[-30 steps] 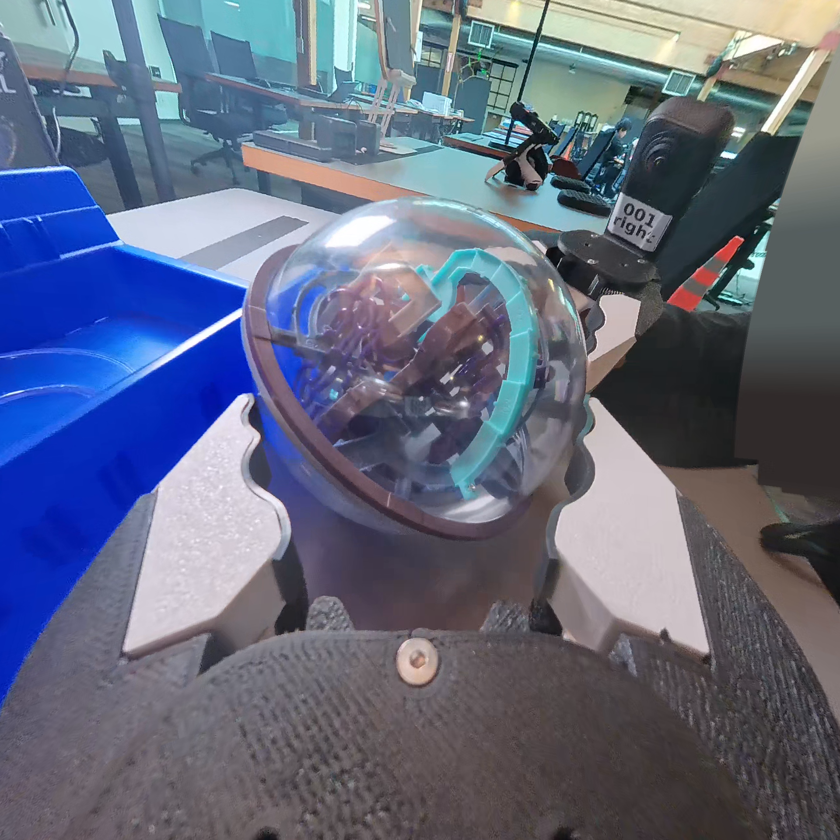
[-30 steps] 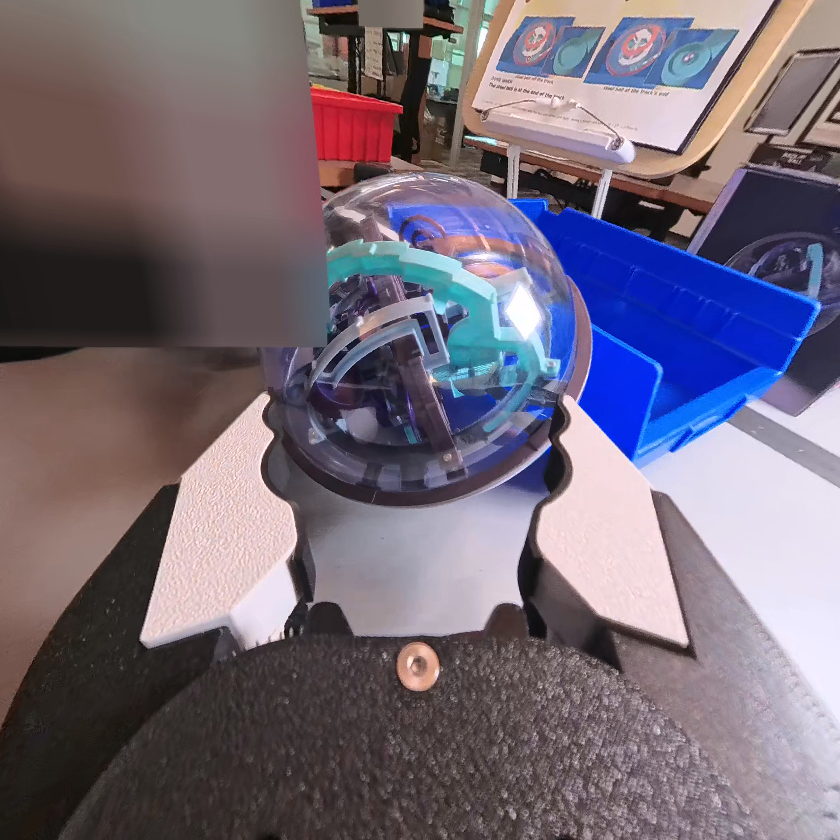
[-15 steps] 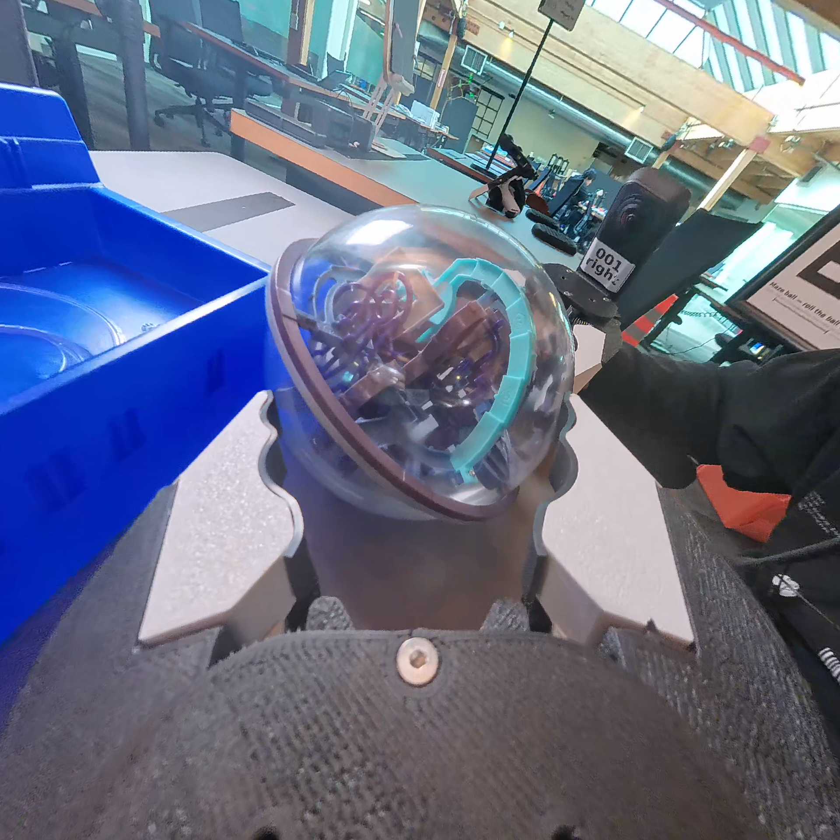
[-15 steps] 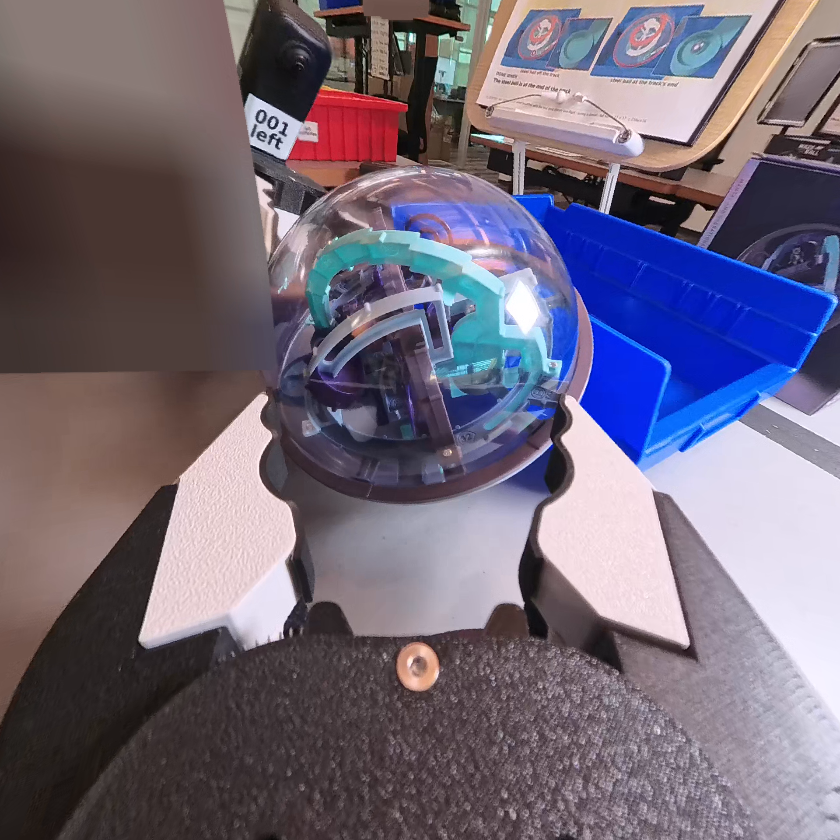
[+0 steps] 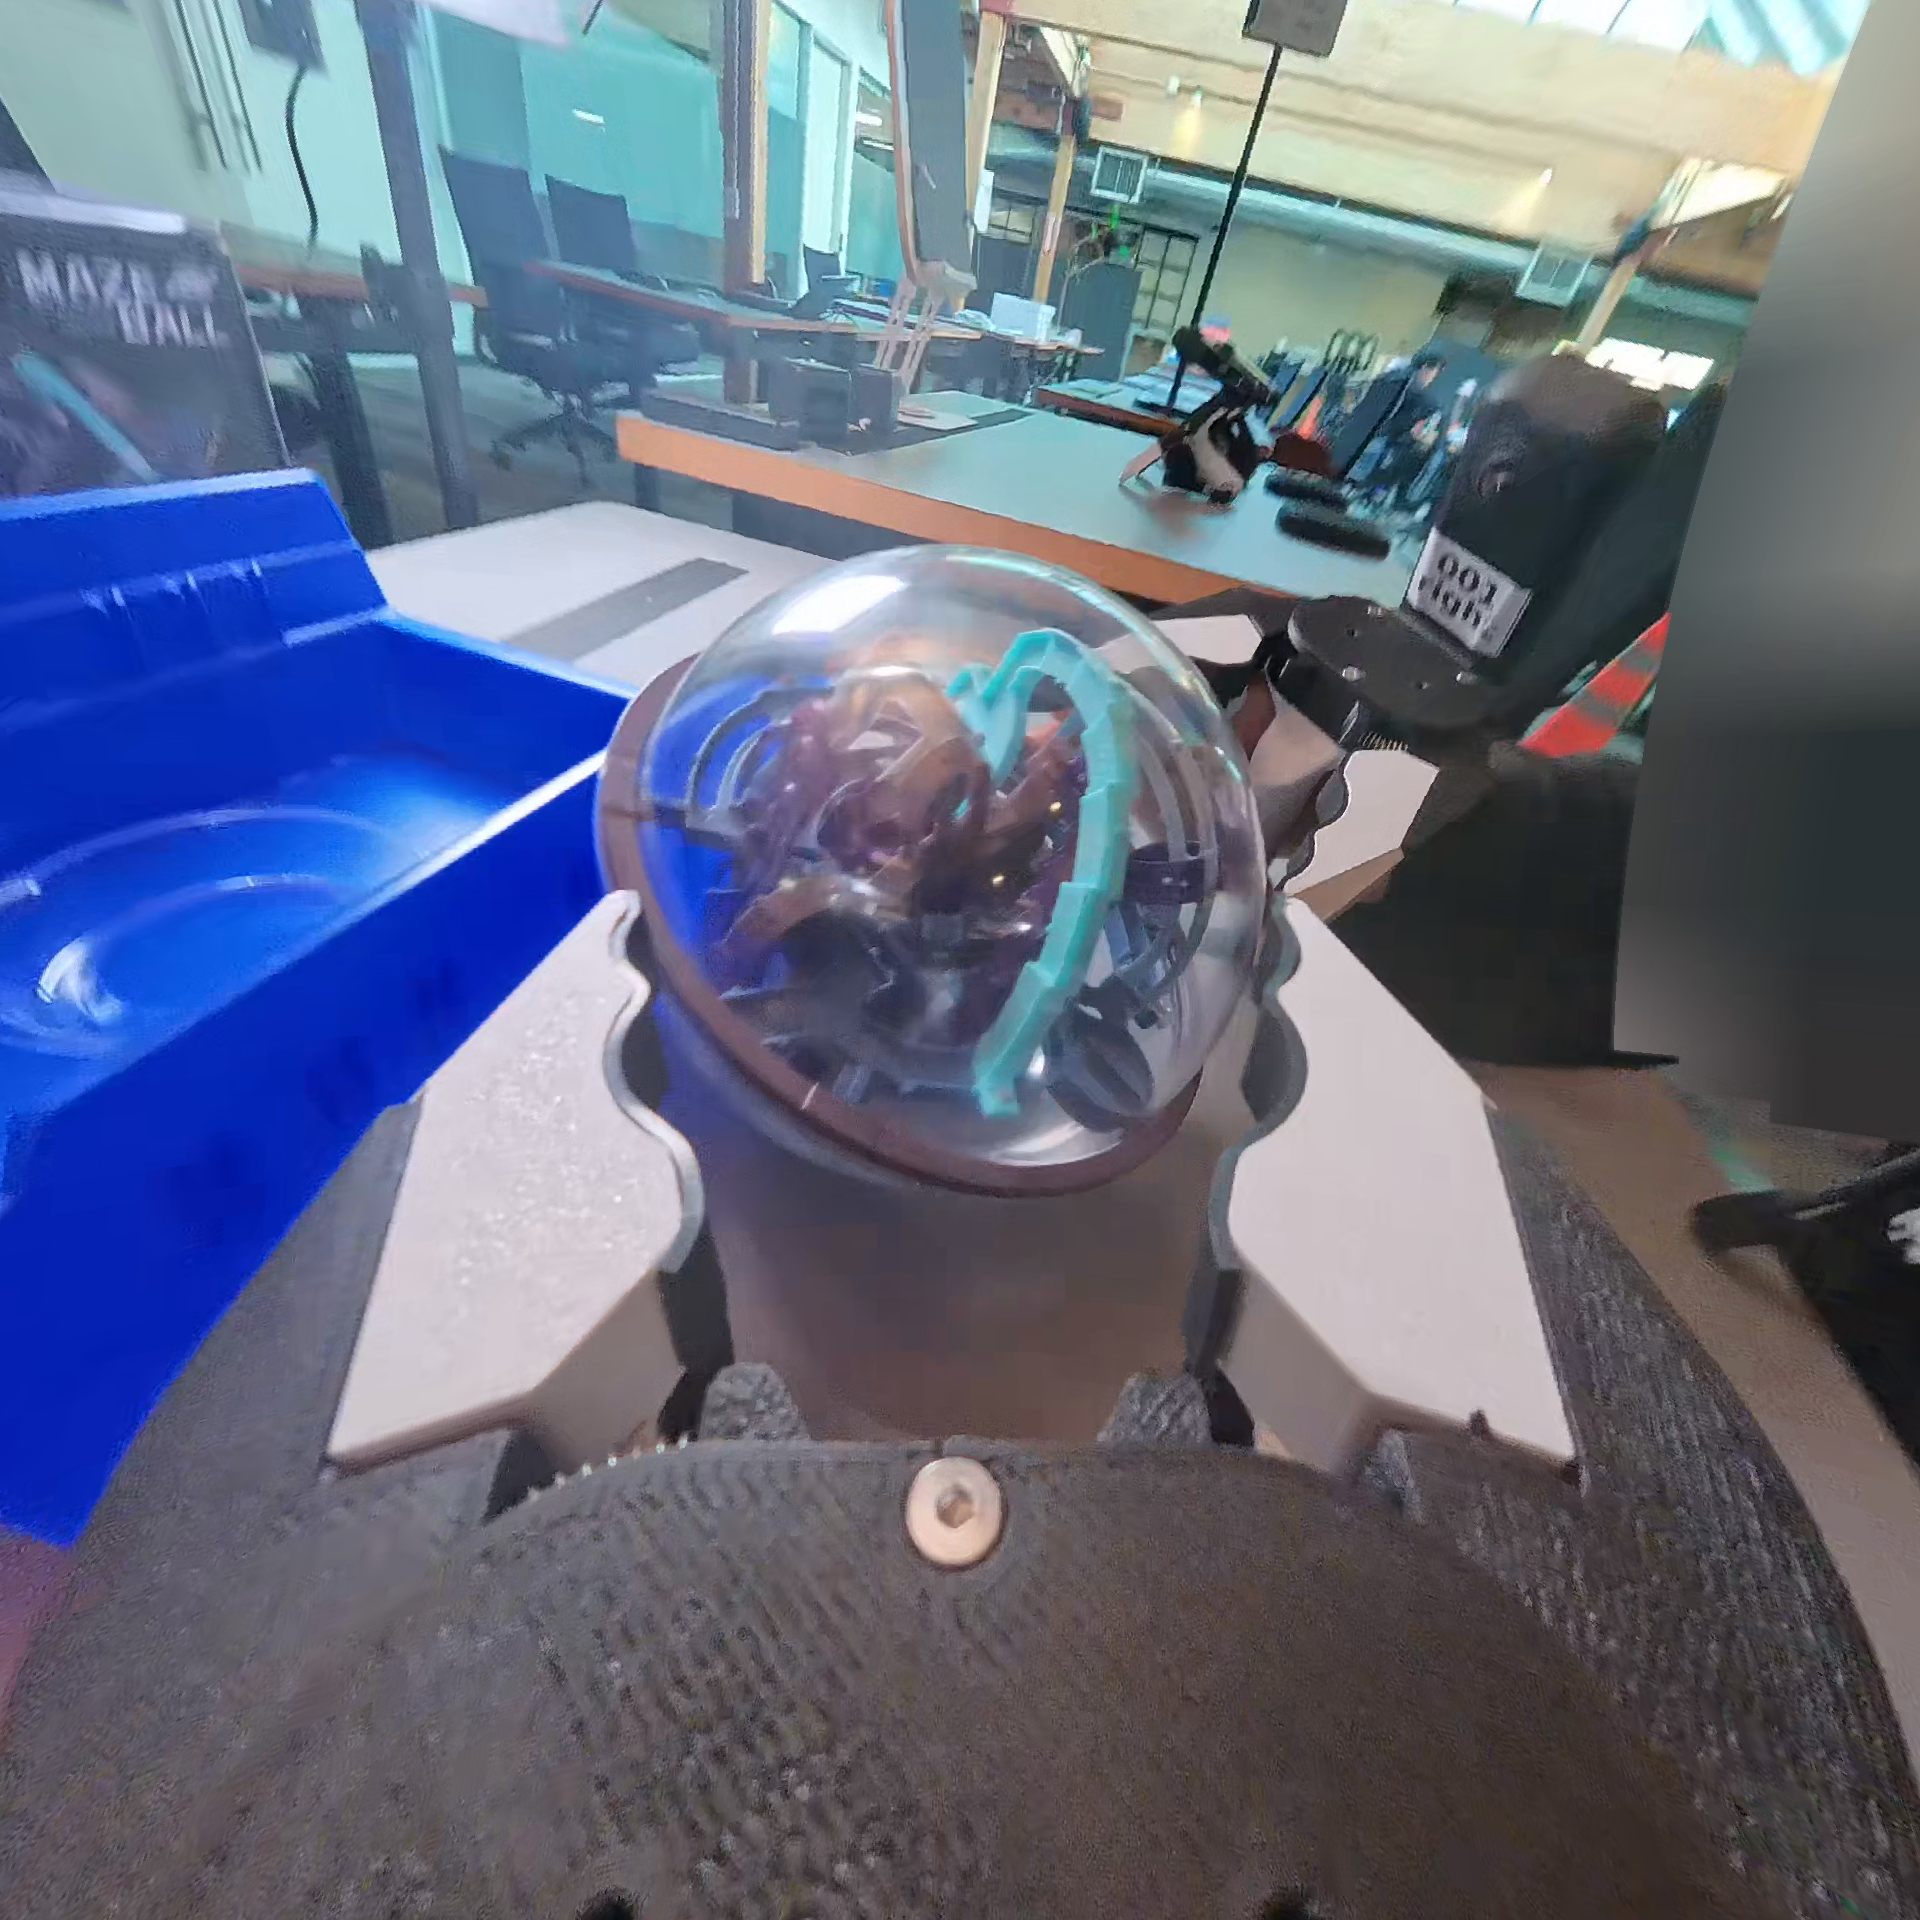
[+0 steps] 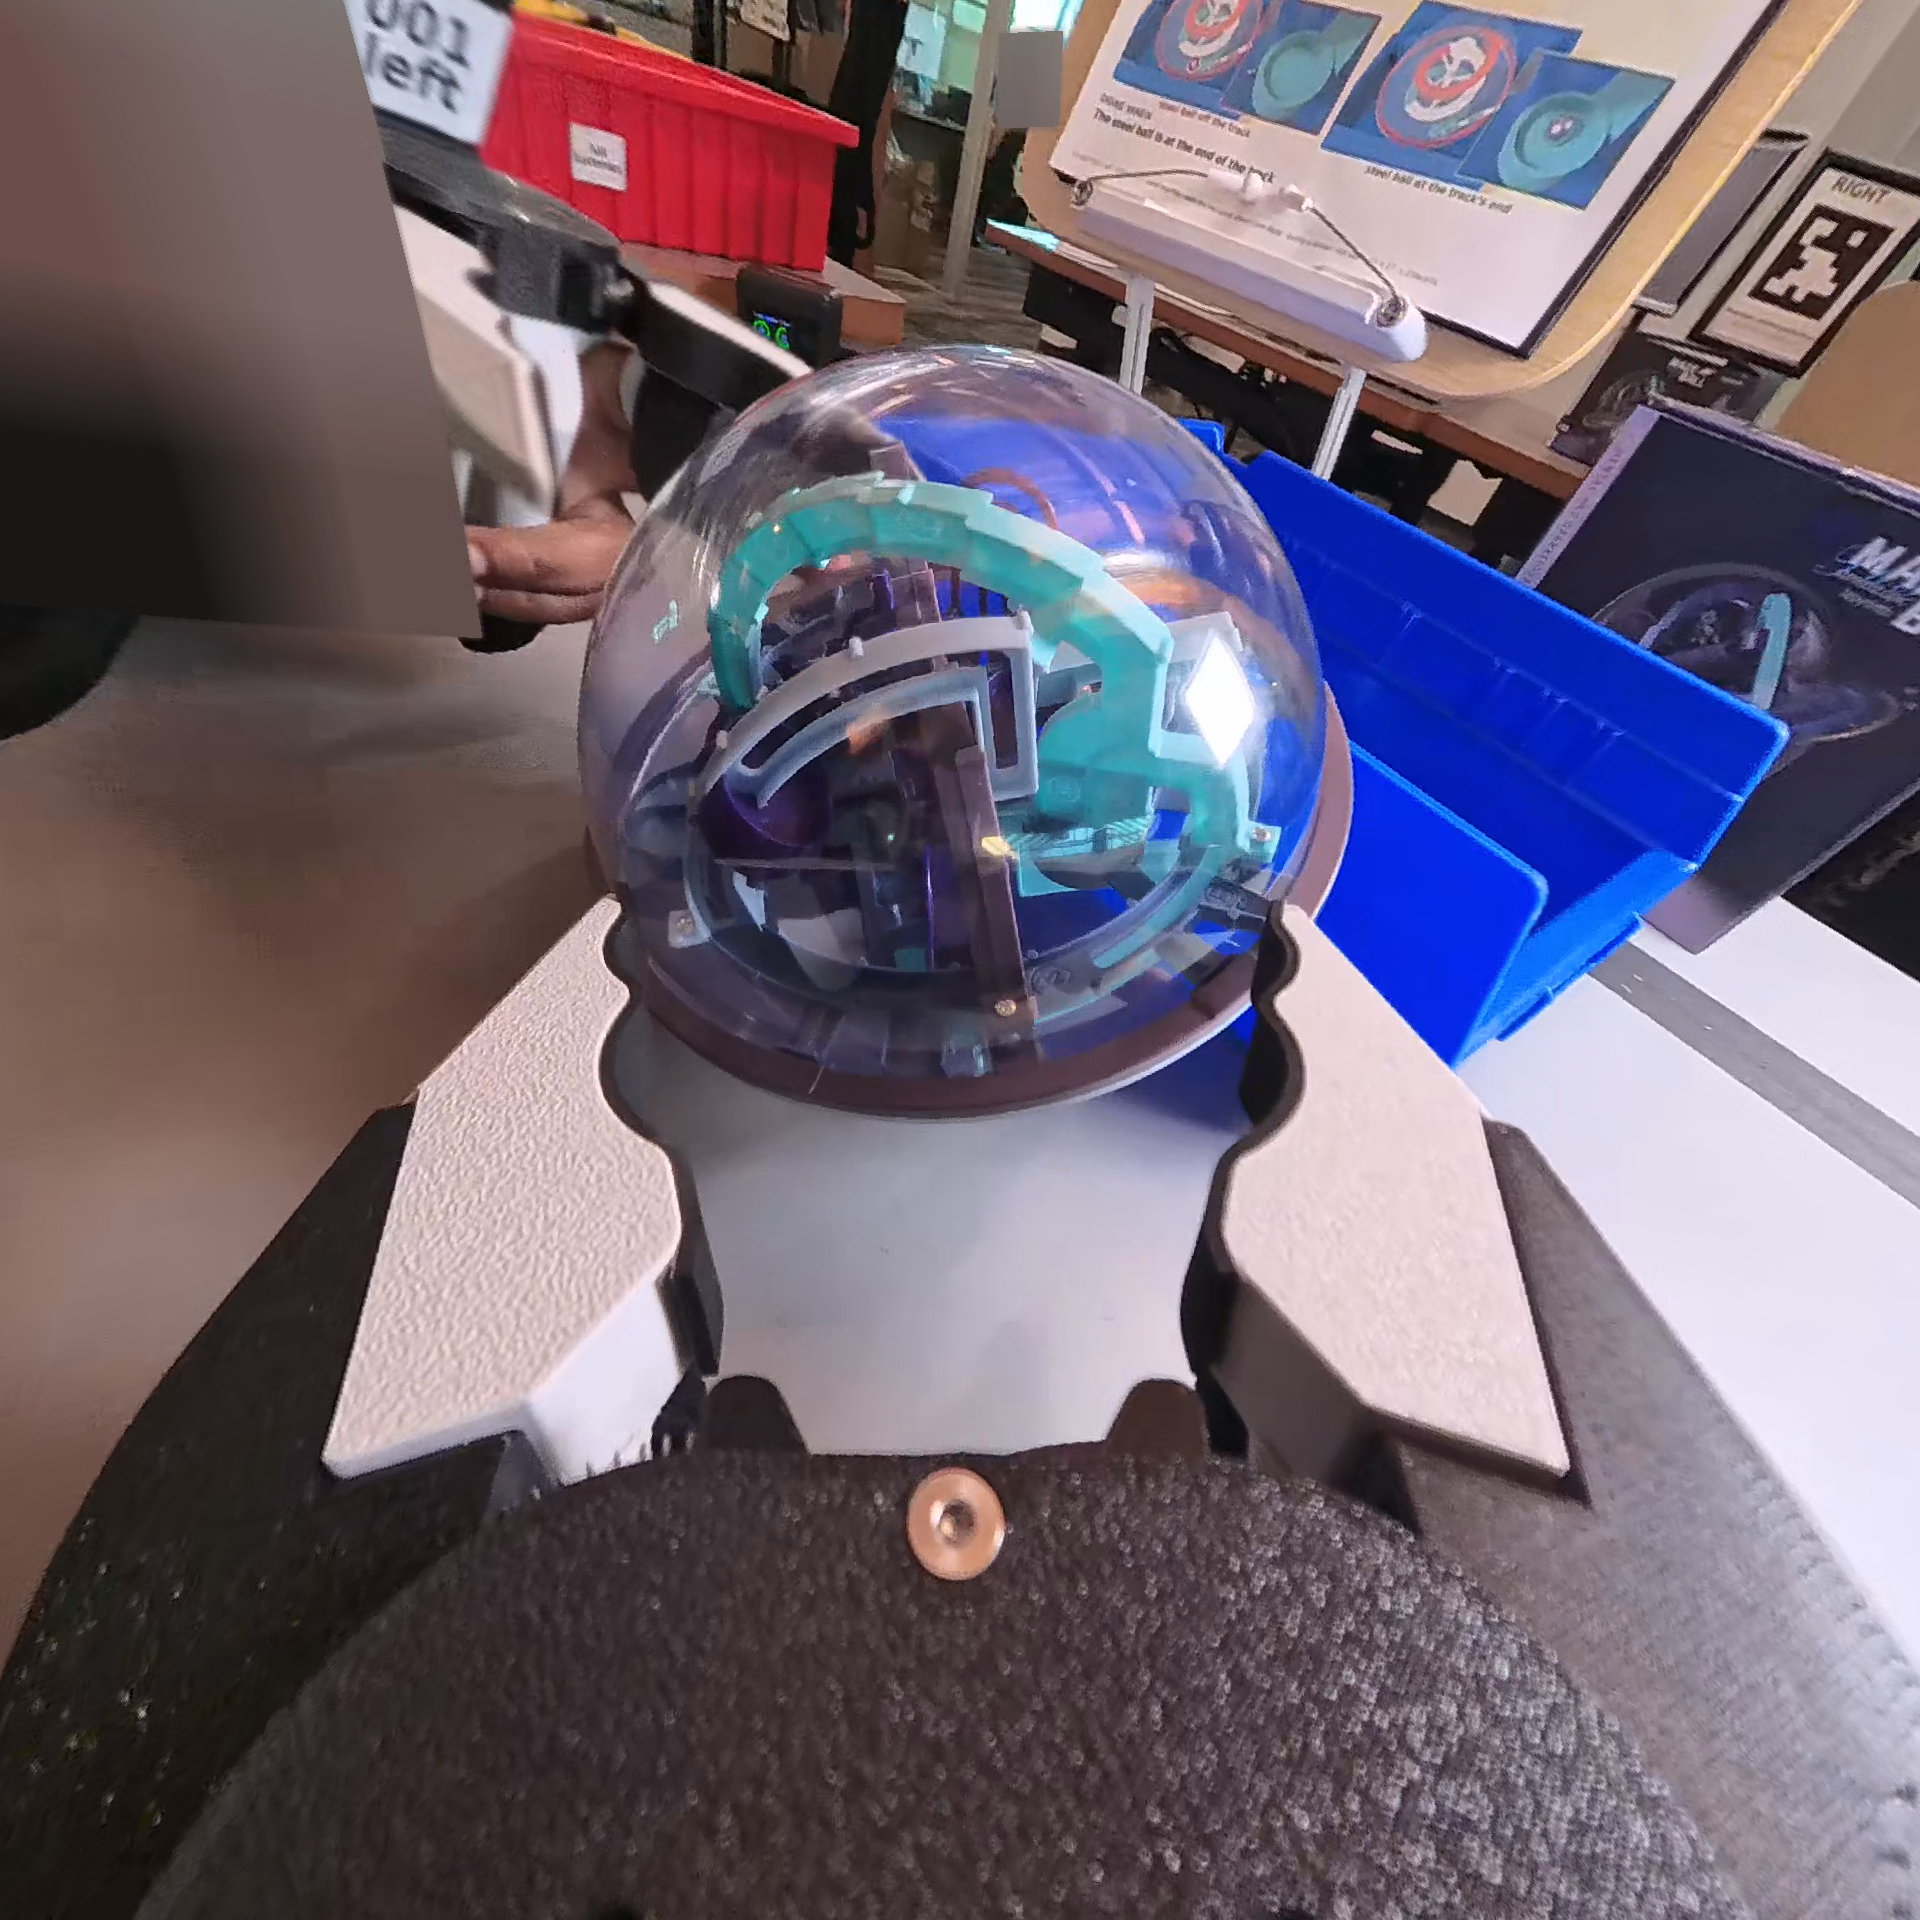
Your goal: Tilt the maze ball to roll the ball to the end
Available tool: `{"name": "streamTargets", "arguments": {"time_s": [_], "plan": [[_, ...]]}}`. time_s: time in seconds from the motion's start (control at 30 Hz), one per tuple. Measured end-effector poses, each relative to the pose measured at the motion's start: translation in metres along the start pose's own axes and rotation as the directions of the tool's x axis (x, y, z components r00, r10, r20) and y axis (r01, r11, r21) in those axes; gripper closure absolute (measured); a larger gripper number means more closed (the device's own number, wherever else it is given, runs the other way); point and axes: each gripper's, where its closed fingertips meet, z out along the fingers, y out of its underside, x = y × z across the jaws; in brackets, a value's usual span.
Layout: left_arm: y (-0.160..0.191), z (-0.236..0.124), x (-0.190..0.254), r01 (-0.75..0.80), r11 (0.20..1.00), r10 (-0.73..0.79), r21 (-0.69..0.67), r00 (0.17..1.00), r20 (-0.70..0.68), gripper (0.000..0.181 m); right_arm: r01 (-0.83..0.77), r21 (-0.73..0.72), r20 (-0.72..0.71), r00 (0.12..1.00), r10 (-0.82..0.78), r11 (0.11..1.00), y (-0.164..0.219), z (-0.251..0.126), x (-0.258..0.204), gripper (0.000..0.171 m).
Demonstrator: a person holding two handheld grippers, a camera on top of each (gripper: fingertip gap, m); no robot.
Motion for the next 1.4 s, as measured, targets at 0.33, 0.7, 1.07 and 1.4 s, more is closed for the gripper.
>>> {"name": "streamTargets", "arguments": {"time_s": [0.33,0.7,1.07,1.4], "plan": [[0.014,0.017,0.000,-0.148,0.988,0.149,-0.052,0.988,0.030,0.048,-0.047,0.058,0.037,0.998,0.045,0.997,-0.013,-0.007,-0.007,0.069],[0.016,0.007,-0.001,-0.099,0.995,0.097,-0.011,0.992,-0.086,0.055,0.011,0.101,0.053,0.998,-0.016,0.995,-0.019,-0.016,-0.013,0.068],[0.017,0.004,0.003,-0.156,0.988,0.155,-0.014,0.985,-0.082,0.061,-0.017,0.081,0.045,0.999,0.013,0.997,-0.011,-0.013,-0.006,0.068],[0.014,-0.001,0.018,-0.272,0.962,0.271,-0.008,0.961,-0.054,0.073,0.005,0.103,0.100,0.995,-0.015,0.995,-0.005,-0.020,-0.007,0.066]]}}
